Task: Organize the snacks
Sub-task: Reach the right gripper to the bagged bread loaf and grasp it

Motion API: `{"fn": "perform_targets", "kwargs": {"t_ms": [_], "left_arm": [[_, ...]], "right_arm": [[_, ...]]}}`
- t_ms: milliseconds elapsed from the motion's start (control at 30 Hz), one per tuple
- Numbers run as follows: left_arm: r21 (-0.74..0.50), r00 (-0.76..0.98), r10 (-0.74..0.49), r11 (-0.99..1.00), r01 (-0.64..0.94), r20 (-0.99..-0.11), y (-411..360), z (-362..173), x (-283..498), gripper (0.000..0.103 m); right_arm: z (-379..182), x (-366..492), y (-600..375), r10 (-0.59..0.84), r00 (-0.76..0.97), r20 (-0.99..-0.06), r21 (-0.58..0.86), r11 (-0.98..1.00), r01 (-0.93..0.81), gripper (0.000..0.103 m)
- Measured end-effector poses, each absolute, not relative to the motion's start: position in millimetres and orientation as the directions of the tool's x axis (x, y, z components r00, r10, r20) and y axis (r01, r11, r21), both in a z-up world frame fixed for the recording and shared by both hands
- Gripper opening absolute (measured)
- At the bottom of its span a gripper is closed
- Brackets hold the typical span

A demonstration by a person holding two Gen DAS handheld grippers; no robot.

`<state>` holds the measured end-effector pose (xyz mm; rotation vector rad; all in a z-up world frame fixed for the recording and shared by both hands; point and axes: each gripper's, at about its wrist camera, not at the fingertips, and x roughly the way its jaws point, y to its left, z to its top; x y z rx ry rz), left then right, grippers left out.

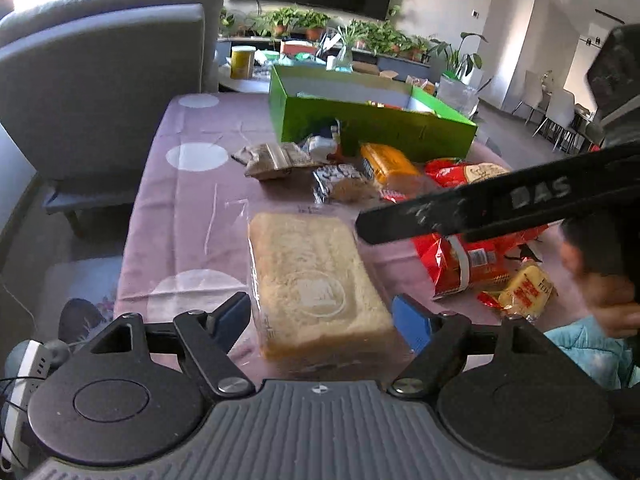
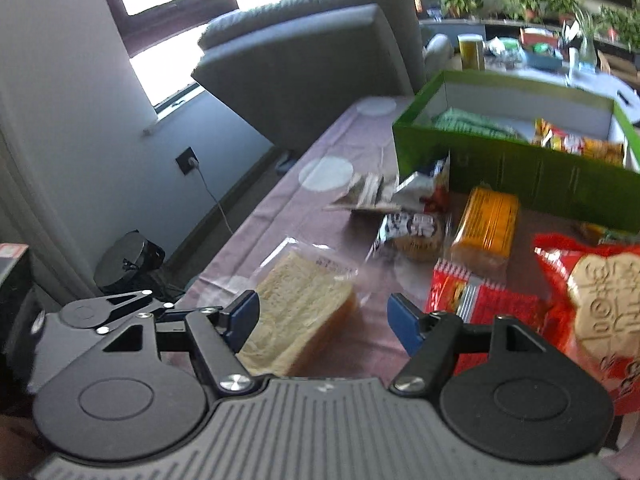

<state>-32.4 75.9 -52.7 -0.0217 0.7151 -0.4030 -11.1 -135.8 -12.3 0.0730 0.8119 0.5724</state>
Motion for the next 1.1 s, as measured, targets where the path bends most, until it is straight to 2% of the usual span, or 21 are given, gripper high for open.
{"fn": "perform_targets", "kwargs": {"t_ms": [167, 233, 267, 333, 600, 767, 933, 1100], "left_arm": [[-0.152, 0.714, -0.326, 0.942, 0.298, -0.619, 87, -50, -27, 0.075], [-0.165, 0.712, -0.311, 0.949, 0.269, -0.629, 90, -54, -20, 0.066], [-0.173, 0.705, -0.312, 0.949, 0.264, -0.637, 90, -57, -16, 0.057], [-0.207, 0.697, -0.336, 0.942, 0.265, -0.634, 90, -61, -14, 0.055], [-0.207, 0.667, -0.397, 0.914, 0.348, -0.630, 78, -62, -19, 0.056], [-0.196, 0.664, -0.395, 0.914, 0.356, -0.635, 68, -61, -18, 0.060], [-0.173, 0.680, -0.375, 0.922, 0.348, -0.630, 60, -51, -18, 0.060], [-0.145, 0.709, -0.378, 0.918, 0.369, -0.596, 52, -32, -16, 0.060]], "right_arm": [[-20, -10, -136, 0.520, 0.513, -0.683, 0.311, 0.842, -0.440, 0.061], [-22, -9, -133, 0.524, 0.503, -0.688, 0.315, 0.839, -0.443, 0.061], [-23, -8, -131, 0.524, 0.497, -0.691, 0.316, 0.838, -0.444, 0.061], [-27, -8, -128, 0.522, 0.488, -0.700, 0.318, 0.839, -0.442, 0.061], [-44, 8, -130, 0.548, 0.420, -0.723, 0.426, 0.833, -0.353, 0.061], [-44, 5, -115, 0.536, 0.426, -0.729, 0.391, 0.837, -0.383, 0.060], [-36, -2, -115, 0.514, 0.479, -0.711, 0.340, 0.848, -0.406, 0.042], [-18, -6, -125, 0.511, 0.544, -0.666, 0.319, 0.854, -0.411, 0.041]]}}
